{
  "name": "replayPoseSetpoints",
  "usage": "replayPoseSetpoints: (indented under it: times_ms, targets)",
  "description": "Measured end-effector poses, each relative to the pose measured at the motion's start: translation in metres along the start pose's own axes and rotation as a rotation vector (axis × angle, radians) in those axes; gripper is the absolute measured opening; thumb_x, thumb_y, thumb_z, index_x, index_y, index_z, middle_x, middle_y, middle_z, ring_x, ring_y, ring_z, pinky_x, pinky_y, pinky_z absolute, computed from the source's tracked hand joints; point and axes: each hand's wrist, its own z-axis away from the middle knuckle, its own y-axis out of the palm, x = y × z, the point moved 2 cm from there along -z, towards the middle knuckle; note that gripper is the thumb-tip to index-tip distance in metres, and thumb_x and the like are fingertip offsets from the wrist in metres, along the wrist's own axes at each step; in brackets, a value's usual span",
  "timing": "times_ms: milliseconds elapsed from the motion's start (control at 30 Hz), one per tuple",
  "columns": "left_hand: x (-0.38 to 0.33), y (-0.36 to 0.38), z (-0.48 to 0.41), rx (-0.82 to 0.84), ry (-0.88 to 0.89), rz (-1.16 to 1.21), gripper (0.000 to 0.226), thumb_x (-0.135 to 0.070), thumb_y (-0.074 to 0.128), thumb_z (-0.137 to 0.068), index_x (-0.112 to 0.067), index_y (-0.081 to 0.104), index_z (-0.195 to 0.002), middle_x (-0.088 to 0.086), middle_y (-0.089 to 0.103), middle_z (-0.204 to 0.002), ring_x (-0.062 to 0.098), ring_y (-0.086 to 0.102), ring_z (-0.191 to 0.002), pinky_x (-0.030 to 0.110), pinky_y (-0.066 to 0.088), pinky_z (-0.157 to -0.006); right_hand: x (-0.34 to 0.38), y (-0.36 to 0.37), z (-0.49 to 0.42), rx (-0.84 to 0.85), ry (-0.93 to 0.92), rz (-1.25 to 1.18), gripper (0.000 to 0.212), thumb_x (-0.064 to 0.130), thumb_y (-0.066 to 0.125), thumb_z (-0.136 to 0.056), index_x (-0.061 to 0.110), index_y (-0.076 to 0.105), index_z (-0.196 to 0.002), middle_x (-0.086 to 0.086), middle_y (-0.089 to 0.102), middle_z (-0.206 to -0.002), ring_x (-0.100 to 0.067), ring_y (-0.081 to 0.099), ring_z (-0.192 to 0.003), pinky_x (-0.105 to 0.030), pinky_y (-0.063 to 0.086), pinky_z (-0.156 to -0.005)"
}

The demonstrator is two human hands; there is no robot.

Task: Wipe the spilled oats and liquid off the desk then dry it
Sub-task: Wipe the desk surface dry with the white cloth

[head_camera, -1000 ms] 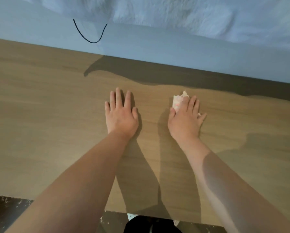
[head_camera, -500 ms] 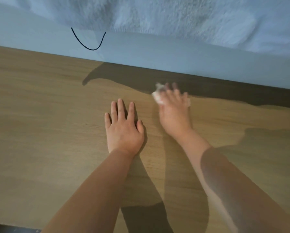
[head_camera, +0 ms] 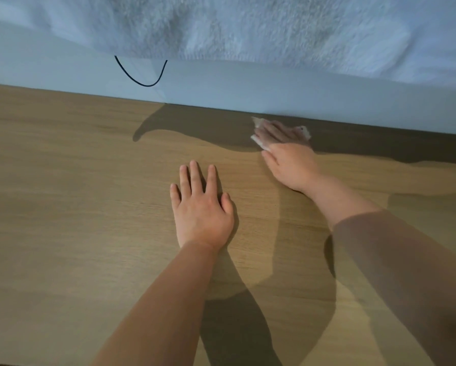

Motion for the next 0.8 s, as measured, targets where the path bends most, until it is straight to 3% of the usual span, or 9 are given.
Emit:
replayPoseSetpoints:
  times_ms: [200,267,367,433,467,533,633,700,800]
  targets:
    - [-0.001,-0.001,0.000,0.006,-0.003,-0.010,0.063,-0.043,0.023,-0.099,-0.024,0.004,-0.157,0.010,-0.007,-0.163,0.027,-0.013,-0.150,0.047,-0.003,-0.122,-0.037,0.000,0.025,-0.101,0.863,-0.052,0.057,0.039,0.020,-0.103,0.017,0.019,-0.156,-0.004,0.013,-0.163,-0.027,0.015,-0.149,-0.062,0.013,-0.114]
    - [-0.001,-0.001,0.001,0.004,0.000,-0.017,0.063,-0.043,0.022,-0.100,-0.024,0.004,-0.157,0.010,-0.007,-0.163,0.027,-0.012,-0.150,0.047,-0.003,-0.122,0.002,0.002,0.021,-0.120,0.760,-0.054,0.053,0.037,0.024,-0.102,0.021,0.029,-0.152,-0.008,0.019,-0.161,-0.032,0.025,-0.144,-0.062,0.018,-0.113]
    - [-0.001,0.000,0.000,0.005,-0.001,-0.018,0.063,-0.042,0.023,-0.099,-0.024,0.004,-0.157,0.010,-0.006,-0.163,0.027,-0.012,-0.150,0.047,-0.003,-0.121,0.049,0.014,0.040,-0.053,0.167,0.012,0.053,0.035,0.025,-0.101,0.024,0.023,-0.153,-0.002,0.016,-0.162,-0.024,0.018,-0.149,-0.056,0.016,-0.119]
    - [0.000,0.000,0.001,0.002,0.002,-0.022,0.063,-0.042,0.024,-0.100,-0.024,0.005,-0.157,0.010,-0.006,-0.164,0.027,-0.011,-0.150,0.047,-0.003,-0.121,0.028,0.006,0.053,0.063,-0.080,0.027,0.055,0.033,0.023,-0.101,0.027,0.016,-0.155,0.004,0.012,-0.163,-0.018,0.009,-0.150,-0.055,0.010,-0.120]
    - [0.000,0.001,0.000,-0.001,0.003,-0.025,0.063,-0.042,0.024,-0.099,-0.024,0.005,-0.157,0.010,-0.005,-0.164,0.027,-0.011,-0.150,0.047,-0.003,-0.121,0.007,0.001,0.057,0.052,-0.074,0.045,0.054,0.029,0.027,-0.099,0.029,0.021,-0.153,0.005,0.017,-0.162,-0.019,0.016,-0.149,-0.058,0.014,-0.118]
    - [0.000,0.002,0.000,-0.008,0.003,-0.027,0.063,-0.042,0.025,-0.099,-0.024,0.006,-0.157,0.010,-0.004,-0.164,0.028,-0.010,-0.150,0.047,-0.003,-0.121,-0.038,-0.006,0.064,-0.071,0.205,0.070,0.051,0.023,0.030,-0.095,0.027,0.035,-0.145,0.002,0.034,-0.153,-0.024,0.035,-0.140,-0.065,0.026,-0.110]
    - [0.000,0.002,0.000,-0.007,0.001,-0.039,0.063,-0.042,0.025,-0.099,-0.024,0.007,-0.157,0.010,-0.004,-0.164,0.027,-0.010,-0.150,0.047,-0.002,-0.121,-0.047,-0.004,0.083,-0.180,0.698,-0.054,0.053,0.023,0.026,-0.098,0.019,0.030,-0.150,-0.005,0.029,-0.157,-0.027,0.022,-0.147,-0.068,0.016,-0.113]
    - [0.000,0.001,0.000,-0.008,0.001,-0.039,0.063,-0.042,0.025,-0.099,-0.024,0.007,-0.157,0.010,-0.004,-0.164,0.027,-0.009,-0.150,0.047,-0.002,-0.121,-0.003,0.005,0.097,-0.191,0.590,-0.099,0.056,0.022,0.024,-0.098,0.020,0.022,-0.154,-0.002,0.017,-0.162,-0.023,0.012,-0.150,-0.064,0.011,-0.116]
    - [0.000,0.000,0.000,-0.018,0.004,-0.036,0.062,-0.042,0.025,-0.099,-0.024,0.008,-0.157,0.010,-0.003,-0.164,0.027,-0.008,-0.150,0.047,-0.001,-0.122,0.052,0.016,0.129,-0.008,0.174,-0.042,0.059,0.027,0.017,-0.097,0.029,0.010,-0.156,0.006,0.001,-0.164,-0.014,-0.005,-0.150,-0.052,0.000,-0.120]
